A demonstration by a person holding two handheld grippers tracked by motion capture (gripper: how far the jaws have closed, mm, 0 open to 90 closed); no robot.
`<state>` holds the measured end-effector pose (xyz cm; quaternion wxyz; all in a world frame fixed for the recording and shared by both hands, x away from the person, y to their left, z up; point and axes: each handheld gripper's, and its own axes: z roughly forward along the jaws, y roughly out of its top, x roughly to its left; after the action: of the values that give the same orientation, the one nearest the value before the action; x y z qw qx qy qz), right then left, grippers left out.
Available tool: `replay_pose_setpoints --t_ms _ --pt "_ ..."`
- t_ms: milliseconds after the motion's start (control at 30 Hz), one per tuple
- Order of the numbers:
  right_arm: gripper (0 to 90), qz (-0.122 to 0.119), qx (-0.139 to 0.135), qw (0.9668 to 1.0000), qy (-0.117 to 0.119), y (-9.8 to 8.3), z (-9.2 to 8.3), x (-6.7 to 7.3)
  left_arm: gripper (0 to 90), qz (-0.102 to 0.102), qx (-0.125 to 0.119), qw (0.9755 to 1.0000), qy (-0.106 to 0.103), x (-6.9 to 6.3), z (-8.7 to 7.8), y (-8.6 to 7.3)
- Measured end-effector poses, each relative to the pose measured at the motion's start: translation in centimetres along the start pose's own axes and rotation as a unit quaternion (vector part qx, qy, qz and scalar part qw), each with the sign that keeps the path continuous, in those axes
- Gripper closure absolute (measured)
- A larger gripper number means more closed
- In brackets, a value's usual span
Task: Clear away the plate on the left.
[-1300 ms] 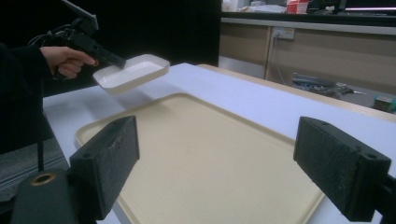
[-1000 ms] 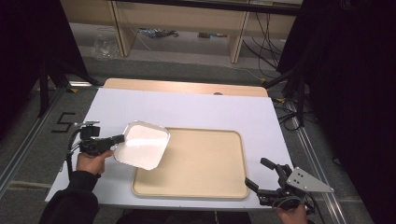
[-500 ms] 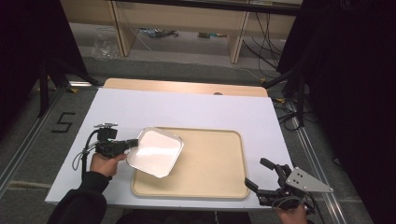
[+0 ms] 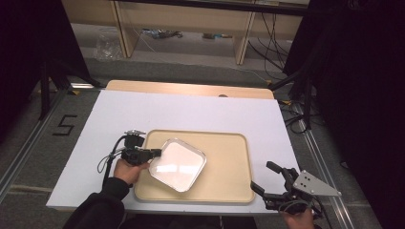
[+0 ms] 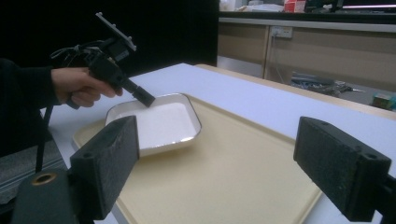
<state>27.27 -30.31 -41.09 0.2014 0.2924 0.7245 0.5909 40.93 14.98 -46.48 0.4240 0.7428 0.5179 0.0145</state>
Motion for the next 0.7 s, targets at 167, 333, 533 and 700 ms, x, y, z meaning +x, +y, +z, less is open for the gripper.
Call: replay_pose_setpoints --t_ms 167,333,533,700 --pt "15.2 0.0 0.0 1.0 0.0 0.0 0.1 0.0 88.0 0.003 0.011 0.9999 -0.002 -0.8 1.5 -0.1" --pt "15.2 0.0 0.0 1.0 0.001 0.0 0.0 0.0 87.9 0.015 0.021 0.9996 0.008 -1.8 2.9 -0.4" --pt "15.2 0.006 -0.005 1.0 -0.007 -0.1 0.0 0.1 87.6 0.012 0.023 0.9997 0.0 -2.6 4.1 -0.8" --pt "15.2 0.003 -0.002 1.0 -0.003 -0.1 0.0 0.1 87.0 0.025 0.034 0.9991 -0.002 -3.1 4.5 -1.2"
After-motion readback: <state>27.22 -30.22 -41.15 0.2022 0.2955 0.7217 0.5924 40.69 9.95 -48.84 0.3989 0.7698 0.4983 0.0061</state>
